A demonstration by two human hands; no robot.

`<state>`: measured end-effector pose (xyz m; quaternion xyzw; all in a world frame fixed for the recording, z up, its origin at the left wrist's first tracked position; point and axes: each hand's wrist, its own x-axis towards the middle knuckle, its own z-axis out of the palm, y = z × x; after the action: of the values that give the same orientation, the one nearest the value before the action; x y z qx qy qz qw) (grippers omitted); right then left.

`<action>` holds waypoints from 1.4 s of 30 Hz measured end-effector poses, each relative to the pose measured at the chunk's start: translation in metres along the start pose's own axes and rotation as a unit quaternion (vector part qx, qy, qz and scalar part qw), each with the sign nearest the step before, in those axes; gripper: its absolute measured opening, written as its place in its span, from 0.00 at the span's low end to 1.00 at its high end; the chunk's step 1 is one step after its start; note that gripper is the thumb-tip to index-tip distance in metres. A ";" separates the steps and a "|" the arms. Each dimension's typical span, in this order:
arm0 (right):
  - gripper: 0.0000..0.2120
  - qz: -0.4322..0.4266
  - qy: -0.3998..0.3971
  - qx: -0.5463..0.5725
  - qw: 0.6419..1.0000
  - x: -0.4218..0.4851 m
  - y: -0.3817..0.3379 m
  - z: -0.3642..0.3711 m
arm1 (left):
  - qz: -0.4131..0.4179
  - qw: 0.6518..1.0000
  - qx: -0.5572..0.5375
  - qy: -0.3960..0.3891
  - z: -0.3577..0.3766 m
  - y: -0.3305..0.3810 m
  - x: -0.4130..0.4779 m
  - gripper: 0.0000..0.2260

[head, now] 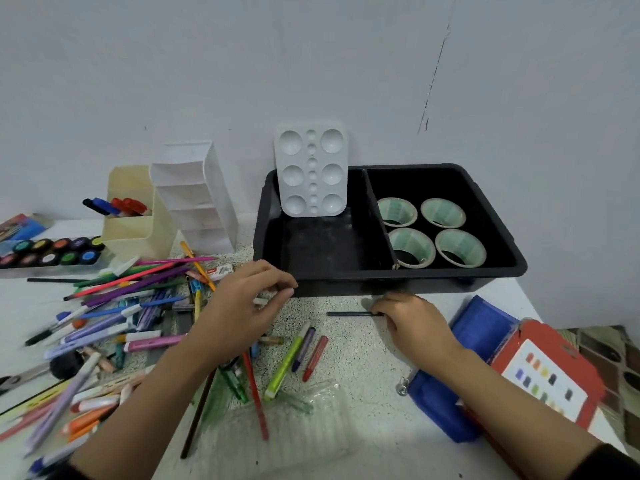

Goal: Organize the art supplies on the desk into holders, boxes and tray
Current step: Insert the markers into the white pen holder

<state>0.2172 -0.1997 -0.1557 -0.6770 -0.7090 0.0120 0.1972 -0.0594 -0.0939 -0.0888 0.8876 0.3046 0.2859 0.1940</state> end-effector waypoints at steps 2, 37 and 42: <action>0.14 0.013 -0.016 -0.001 1.000 0.000 0.001 0.000 | -0.003 1.000 -0.006 -0.025 0.001 0.001 -0.009 0.04; 0.16 -0.037 -0.201 0.416 0.886 0.105 -0.171 0.011 | -0.234 0.958 0.001 0.167 -0.101 -0.071 -0.054 0.05; 0.10 0.003 -0.080 0.439 0.895 0.159 -0.207 0.012 | -0.197 0.956 -0.011 0.218 -0.128 -0.108 -0.029 0.06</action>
<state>0.0153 -0.0605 -0.0663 -0.5205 -0.6432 0.3763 0.4168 -0.2050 -0.0112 -0.0593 0.7239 0.5052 0.4318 0.1854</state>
